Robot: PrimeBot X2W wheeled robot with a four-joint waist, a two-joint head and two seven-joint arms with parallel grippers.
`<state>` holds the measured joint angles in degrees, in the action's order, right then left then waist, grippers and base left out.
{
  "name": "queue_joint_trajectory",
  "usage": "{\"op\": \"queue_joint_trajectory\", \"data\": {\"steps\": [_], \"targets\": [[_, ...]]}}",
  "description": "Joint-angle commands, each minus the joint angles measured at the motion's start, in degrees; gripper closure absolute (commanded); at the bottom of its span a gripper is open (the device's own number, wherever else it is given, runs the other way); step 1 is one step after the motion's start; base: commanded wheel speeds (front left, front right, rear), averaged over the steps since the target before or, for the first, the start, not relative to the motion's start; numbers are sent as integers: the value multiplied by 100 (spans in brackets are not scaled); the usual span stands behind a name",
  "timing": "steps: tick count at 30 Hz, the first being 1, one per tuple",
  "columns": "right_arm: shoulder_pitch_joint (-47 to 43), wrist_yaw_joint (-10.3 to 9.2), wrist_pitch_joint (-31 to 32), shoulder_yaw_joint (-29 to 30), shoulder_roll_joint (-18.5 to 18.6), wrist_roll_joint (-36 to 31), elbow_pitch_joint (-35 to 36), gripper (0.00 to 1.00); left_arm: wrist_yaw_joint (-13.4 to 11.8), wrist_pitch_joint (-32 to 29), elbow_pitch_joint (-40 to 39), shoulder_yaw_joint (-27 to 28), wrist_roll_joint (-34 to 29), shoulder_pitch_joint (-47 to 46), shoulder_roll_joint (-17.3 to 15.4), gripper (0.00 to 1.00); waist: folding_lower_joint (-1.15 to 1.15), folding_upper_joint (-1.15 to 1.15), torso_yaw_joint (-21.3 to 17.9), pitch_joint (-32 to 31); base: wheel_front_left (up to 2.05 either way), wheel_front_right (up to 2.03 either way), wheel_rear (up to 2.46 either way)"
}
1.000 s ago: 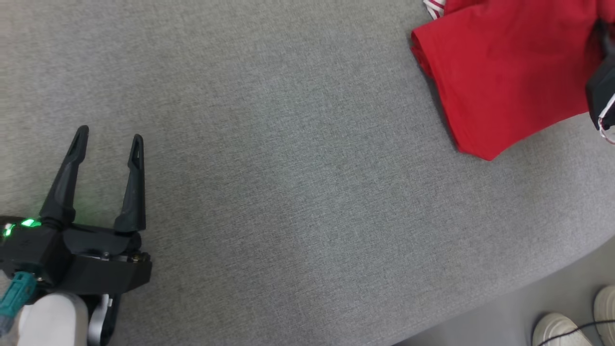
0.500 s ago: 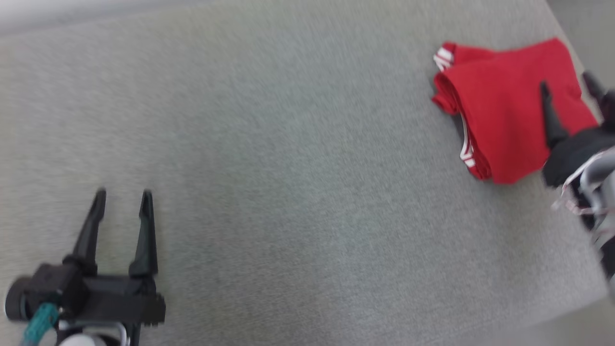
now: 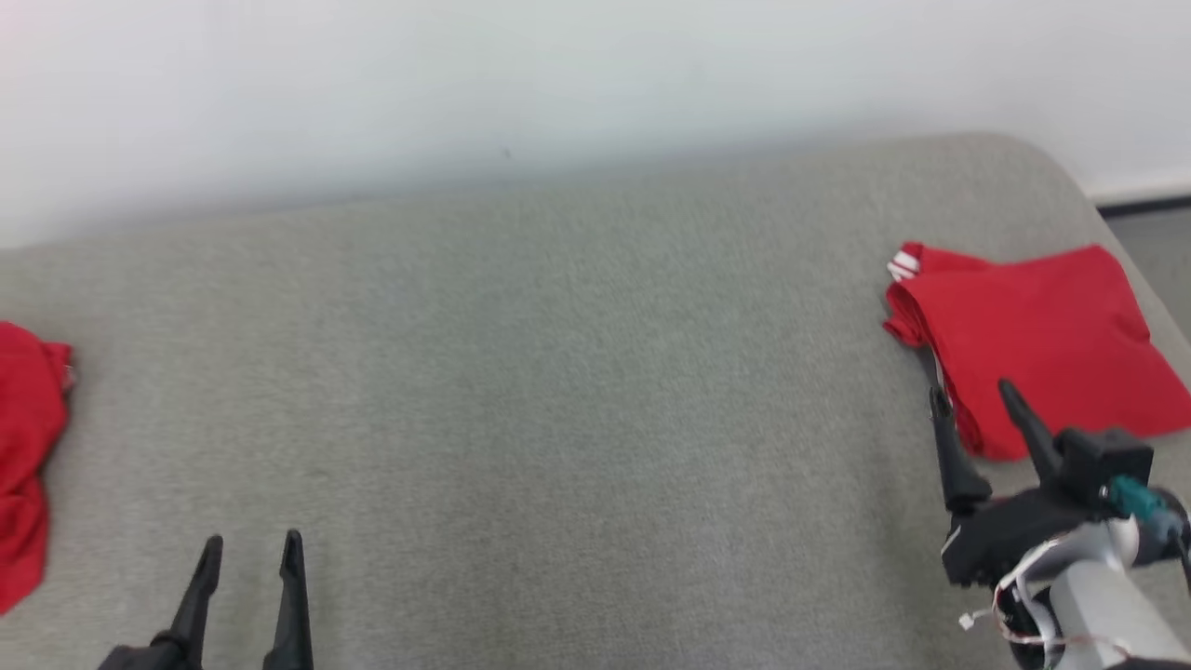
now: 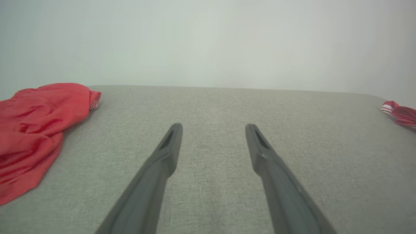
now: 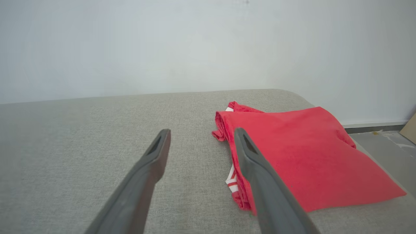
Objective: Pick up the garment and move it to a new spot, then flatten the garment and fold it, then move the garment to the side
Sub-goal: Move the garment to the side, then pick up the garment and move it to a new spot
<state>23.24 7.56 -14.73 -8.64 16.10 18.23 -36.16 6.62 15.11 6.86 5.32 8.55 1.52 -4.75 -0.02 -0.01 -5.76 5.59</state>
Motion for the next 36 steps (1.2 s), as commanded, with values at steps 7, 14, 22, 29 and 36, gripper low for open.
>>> {"op": "queue_joint_trajectory", "data": {"steps": [7, 14, 22, 29, 36], "targets": [[-872, -16, 158, 106, -254, -49, 750, 0, -39, 3, 53, 57, -75, 300, 104, 0, 2, 1, 626, -808, 0, 0, 0], [-1270, -16, 396, 80, -383, -243, 1281, 0, -61, 2, 244, 60, -27, 346, 150, 0, 2, 1, 664, -863, 0, 0, 0], [-1561, -16, 576, 372, -549, -428, 1652, 0, -85, 2, 280, 20, -11, 251, 168, 0, 2, 1, 681, -832, 0, 0, 0], [-1724, -16, 654, 535, -657, -662, 1795, 0, -105, 2, 271, 45, 12, 324, 179, 0, 2, 1, 621, -843, 0, 0, 0], [-1752, -16, 699, 564, -688, -660, 1912, 0, -148, 2, 238, -8, 49, 350, 185, 0, 2, 1, 596, -834, 0, 0, 0]]}}
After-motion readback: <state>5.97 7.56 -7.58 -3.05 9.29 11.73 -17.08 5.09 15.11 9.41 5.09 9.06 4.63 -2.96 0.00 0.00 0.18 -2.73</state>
